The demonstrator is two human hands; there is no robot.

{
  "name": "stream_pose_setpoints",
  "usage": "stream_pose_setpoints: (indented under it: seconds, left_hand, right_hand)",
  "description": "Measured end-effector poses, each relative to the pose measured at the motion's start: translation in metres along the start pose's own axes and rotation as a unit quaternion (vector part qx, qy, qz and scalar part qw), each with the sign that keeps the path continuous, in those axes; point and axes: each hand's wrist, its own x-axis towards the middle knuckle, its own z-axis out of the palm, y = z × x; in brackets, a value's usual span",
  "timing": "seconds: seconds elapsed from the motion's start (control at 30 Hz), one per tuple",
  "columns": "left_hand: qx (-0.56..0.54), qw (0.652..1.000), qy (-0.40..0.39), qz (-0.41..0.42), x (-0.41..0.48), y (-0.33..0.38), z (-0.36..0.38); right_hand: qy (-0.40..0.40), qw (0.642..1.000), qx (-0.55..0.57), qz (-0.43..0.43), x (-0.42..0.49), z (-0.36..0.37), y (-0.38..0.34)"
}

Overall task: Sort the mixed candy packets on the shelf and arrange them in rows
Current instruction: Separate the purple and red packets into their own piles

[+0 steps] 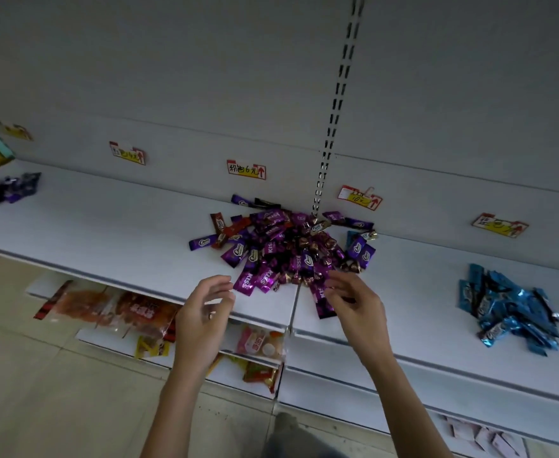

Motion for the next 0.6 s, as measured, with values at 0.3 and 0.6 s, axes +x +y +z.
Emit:
stream_pose_setpoints:
  seconds: [0.3,0.6]
  left_hand:
    - [0.085,0.992,-0.083,0.031,0.083,-0.043,0.033]
    - [0.264,0.918,-0.233,0.182,0.139,-0.089,0.055]
  right_hand:
    - [0.013,0.992,-0.12,0.025,0.078,0.027,0.033]
    - [0.022,0.96,-0.273,0.055,0.143,0.045,0.065]
